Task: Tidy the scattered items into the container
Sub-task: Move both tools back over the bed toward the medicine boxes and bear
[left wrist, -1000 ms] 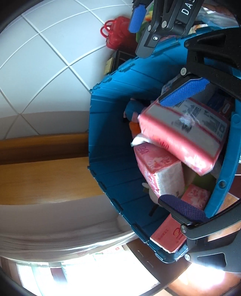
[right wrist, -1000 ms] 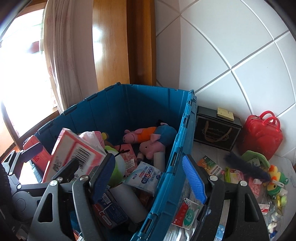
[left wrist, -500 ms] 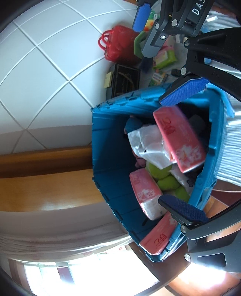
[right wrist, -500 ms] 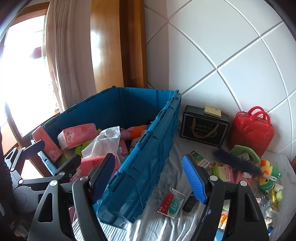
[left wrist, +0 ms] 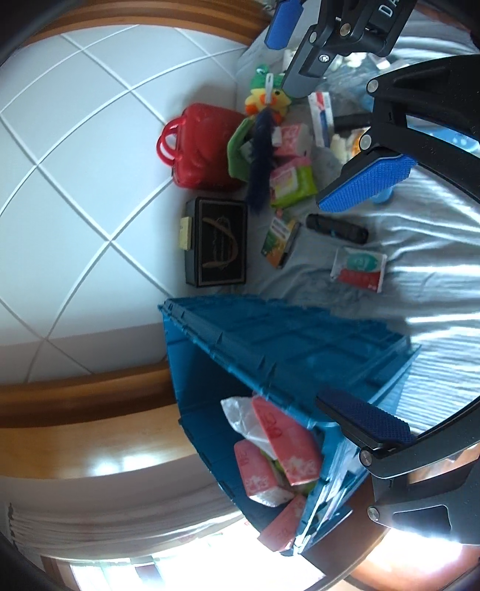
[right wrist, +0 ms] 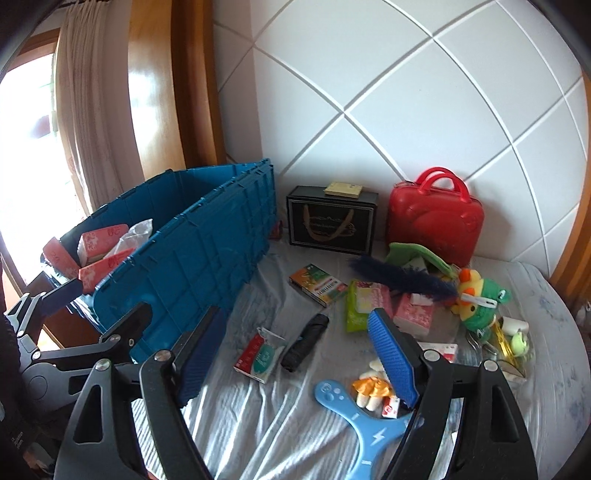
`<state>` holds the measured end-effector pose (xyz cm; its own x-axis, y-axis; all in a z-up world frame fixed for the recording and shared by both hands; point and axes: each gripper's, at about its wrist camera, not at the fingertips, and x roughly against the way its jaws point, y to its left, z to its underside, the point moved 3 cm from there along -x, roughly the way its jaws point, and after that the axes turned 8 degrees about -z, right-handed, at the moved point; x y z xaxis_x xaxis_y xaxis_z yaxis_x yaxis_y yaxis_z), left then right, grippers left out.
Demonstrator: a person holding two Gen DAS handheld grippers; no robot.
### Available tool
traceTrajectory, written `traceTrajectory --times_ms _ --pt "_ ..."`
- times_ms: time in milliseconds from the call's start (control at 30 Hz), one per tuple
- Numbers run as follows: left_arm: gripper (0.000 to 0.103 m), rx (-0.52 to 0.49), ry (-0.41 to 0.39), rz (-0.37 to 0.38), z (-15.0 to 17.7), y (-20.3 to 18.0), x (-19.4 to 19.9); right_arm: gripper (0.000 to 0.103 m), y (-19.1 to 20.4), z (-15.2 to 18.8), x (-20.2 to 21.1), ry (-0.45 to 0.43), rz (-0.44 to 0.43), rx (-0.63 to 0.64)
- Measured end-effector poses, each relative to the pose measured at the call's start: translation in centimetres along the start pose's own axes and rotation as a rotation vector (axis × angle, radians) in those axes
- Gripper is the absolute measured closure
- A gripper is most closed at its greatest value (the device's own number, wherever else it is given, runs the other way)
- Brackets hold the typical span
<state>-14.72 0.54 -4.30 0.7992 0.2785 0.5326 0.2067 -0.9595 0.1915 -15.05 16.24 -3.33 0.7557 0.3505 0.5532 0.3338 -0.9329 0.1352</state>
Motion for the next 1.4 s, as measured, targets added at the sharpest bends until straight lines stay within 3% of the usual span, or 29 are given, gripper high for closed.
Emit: traceTrajectory --times_ms 267,433,767,900,1067,1167,1400 --pt "0.006 -0.095 0.109 0.097 5.2 -10.2 0.5 0.024 -10.1 6.3 3.7 0.084 0.123 -0.108" --pt "0.006 -0.179 0.167 0.144 7.6 -14.7 -0.1 0.024 -15.1 10.0 5.4 0.130 0.197 -0.201" --pt "0.006 -0.234 0.202 0.210 7.4 -17.7 -2.9 0.024 -21.6 14.1 7.9 0.189 0.352 -0.332" --pt "0.006 -0.253 0.260 0.200 8.4 -19.0 -4.7 0.023 -23.8 15.7 8.2 0.217 0.390 -0.376" --pt "0.006 -0.266 0.323 0.184 9.9 -21.5 -6.4 0.022 -27.4 17.7 7.6 0.278 0.401 -0.402" --pt "0.006 -0.247 0.393 0.175 11.2 -23.6 -7.4 0.014 -30.4 18.5 6.4 0.321 0.390 -0.399" --pt "0.006 -0.230 0.545 0.136 15.7 -29.7 -8.0 0.014 -36.6 20.5 2.8 0.438 0.267 -0.333"
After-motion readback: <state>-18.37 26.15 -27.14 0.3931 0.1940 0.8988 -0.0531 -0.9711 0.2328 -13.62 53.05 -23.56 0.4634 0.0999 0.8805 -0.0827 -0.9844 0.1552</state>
